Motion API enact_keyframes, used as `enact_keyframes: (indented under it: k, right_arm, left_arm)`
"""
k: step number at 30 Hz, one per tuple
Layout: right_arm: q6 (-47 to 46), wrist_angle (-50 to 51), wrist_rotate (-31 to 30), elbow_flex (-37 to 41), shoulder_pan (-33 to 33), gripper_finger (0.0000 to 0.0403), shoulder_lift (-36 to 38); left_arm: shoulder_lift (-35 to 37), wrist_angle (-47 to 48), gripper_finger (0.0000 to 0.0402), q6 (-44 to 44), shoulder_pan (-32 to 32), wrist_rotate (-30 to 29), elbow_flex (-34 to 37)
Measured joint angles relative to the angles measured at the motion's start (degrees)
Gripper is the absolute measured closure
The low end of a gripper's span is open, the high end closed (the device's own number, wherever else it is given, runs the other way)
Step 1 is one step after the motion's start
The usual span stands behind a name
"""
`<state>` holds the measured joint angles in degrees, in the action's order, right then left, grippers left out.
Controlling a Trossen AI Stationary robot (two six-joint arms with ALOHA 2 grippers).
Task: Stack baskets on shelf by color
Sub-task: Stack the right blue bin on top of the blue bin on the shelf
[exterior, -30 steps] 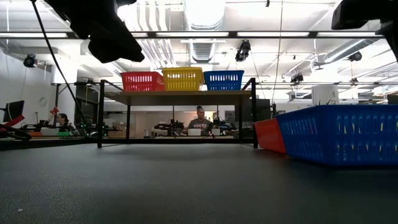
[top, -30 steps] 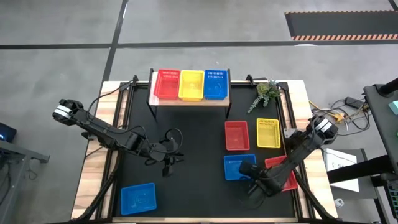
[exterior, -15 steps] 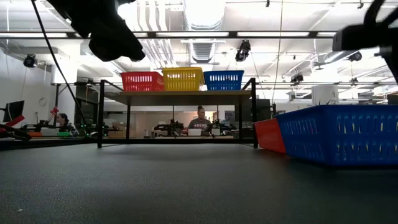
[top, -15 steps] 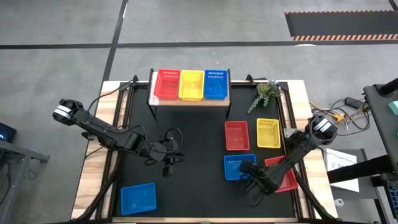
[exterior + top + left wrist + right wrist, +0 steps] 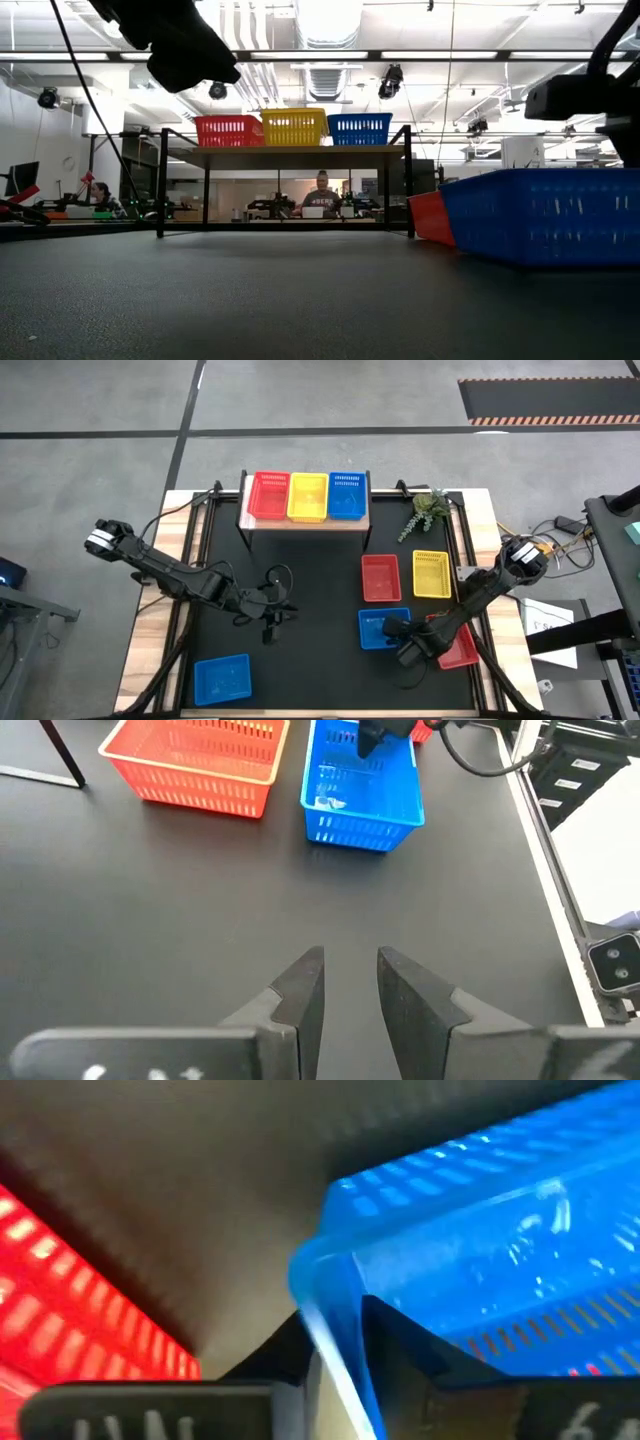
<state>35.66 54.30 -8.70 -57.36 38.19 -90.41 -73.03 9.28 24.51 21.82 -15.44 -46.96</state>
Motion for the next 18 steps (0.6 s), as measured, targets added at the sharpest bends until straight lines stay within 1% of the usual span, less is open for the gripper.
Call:
enact_keyframes:
  k: [5, 6, 10, 13, 15, 18]
  right_arm:
    - [0.56, -0.31, 1.55, -0.56, 0.02, 0.0386, 0.02]
    - [0.96, -0.26, 1.62, -1.1, 0.0, 0.039, 0.02]
    - [1.44, -0.15, 1.76, -4.85, 0.0, 0.0394, 0.02]
    - [-0.34, -0.26, 1.85, -9.49, -0.24, 0.0394, 0.02]
    - [-3.06, -0.28, 1.8, -13.09, -0.58, 0.0394, -0.05]
    - [-10.03, -0.36, 1.25, -19.03, -1.53, 0.0394, -0.27]
  left_arm:
    - [0.0, 0.04, 0.0322, -0.15, 0.0, -0.09, 0.0]
    - [0.0, 0.01, 0.0322, -0.83, 0.0, -0.18, 0.0]
    - [0.0, -1.58, 0.0322, -3.81, 0.0, -0.77, 0.0]
    - [0.0, -1.8, 0.0322, -5.85, 0.0, -2.08, -0.18]
    - [0.0, -1.81, 0.0322, -7.28, 0.0, -3.19, -0.62]
    - [0.0, -1.98, 0.0322, -10.15, 0.0, -5.05, -1.52]
